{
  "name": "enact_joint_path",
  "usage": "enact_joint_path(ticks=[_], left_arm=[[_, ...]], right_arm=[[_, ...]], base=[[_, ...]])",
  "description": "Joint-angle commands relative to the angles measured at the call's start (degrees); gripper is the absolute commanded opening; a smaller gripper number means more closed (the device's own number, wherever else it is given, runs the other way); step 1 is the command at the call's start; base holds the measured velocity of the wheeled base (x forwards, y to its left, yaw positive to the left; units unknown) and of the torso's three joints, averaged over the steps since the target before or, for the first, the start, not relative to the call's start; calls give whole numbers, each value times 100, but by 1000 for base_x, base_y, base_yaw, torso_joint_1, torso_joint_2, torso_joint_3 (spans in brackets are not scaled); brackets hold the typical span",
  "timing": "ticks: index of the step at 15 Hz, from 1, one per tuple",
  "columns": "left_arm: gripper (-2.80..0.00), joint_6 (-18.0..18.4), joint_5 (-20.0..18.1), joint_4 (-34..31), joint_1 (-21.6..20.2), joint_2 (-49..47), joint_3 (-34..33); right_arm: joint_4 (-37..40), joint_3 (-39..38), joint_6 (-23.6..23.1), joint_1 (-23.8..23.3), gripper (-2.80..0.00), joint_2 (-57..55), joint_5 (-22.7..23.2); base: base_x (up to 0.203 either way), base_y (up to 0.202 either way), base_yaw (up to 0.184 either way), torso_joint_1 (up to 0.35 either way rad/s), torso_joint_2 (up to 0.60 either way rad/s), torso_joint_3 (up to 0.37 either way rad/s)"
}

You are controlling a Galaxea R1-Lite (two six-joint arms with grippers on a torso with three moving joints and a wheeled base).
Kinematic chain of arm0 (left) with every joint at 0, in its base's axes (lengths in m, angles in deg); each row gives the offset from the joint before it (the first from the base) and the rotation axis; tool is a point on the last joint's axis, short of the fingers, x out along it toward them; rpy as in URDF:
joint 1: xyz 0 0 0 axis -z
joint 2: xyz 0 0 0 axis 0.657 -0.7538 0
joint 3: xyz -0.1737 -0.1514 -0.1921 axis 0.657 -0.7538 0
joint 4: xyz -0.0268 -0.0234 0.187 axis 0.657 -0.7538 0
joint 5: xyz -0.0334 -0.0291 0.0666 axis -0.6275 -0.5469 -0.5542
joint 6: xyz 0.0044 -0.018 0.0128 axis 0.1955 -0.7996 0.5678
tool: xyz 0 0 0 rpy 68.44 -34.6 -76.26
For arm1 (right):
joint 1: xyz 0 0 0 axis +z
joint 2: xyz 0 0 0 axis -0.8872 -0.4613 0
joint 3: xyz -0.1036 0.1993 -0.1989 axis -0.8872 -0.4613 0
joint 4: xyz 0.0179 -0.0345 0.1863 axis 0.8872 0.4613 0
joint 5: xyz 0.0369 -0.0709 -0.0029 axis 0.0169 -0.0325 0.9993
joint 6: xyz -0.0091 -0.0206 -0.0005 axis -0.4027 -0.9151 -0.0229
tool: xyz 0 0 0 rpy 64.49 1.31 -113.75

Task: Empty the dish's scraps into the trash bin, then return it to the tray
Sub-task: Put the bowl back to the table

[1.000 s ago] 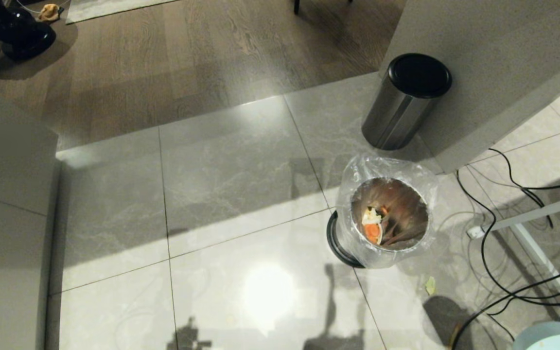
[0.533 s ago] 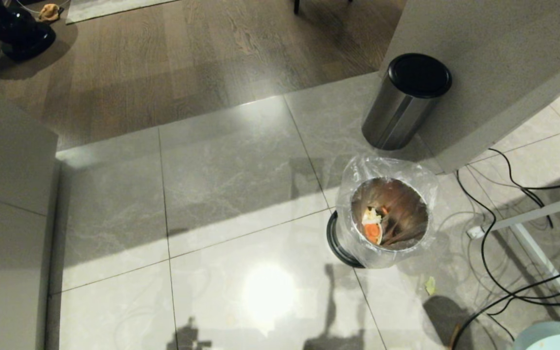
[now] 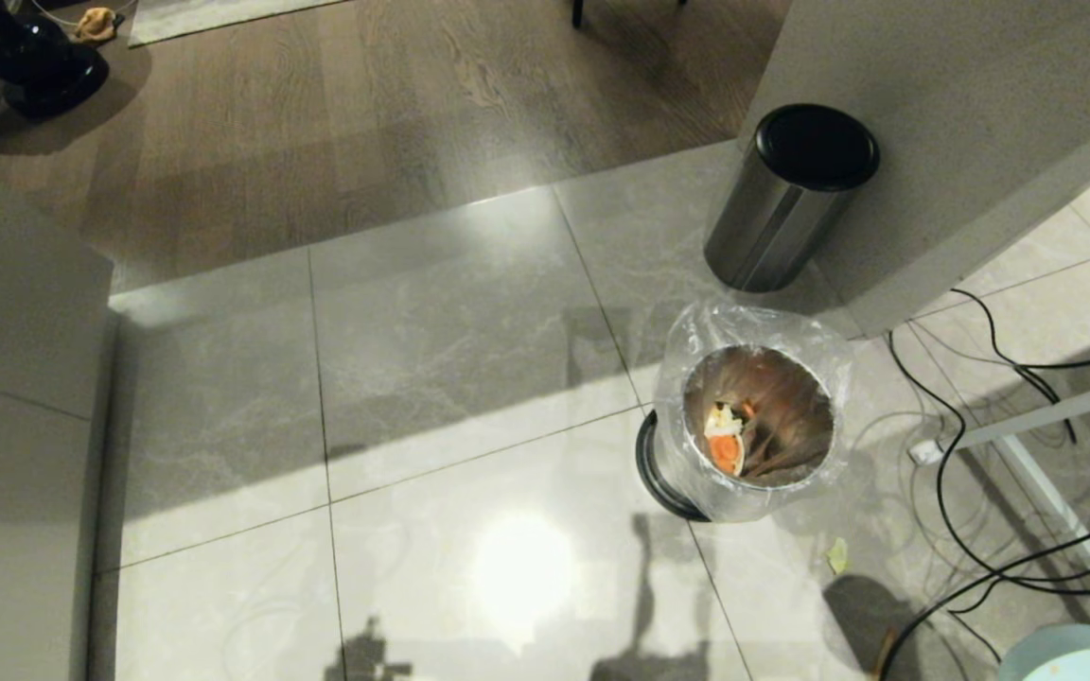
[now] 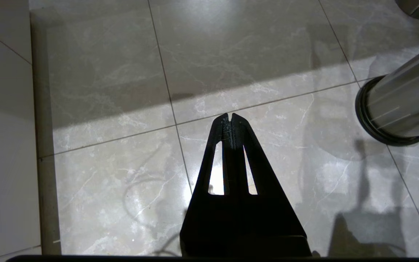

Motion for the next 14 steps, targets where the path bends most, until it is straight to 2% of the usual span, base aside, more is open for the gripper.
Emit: enact_joint_path(ticks=[1,3,7,10,14], left_arm=[[-280,-6,5,2,6,-6,0],[-280,-6,5,2,2,-6,0],[-280,-6,5,2,9,-6,0],[-280,-6,5,2,5,-6,0],[-280,-6,5,2,8,-5,0]], right_arm=[[-13,0,54,65,-280,-19,2],[-34,0,294,266,-280,25,-15],[-34,0,529,287,-280,56,-15],[-34,0,694,631,-280,477,-15],[63,0,867,617,-280,1212,-7]], base=[[0,0,0,0,0,0],[0,0,0,0,0,0],[0,0,0,0,0,0],[0,0,0,0,0,0],[0,0,0,0,0,0]])
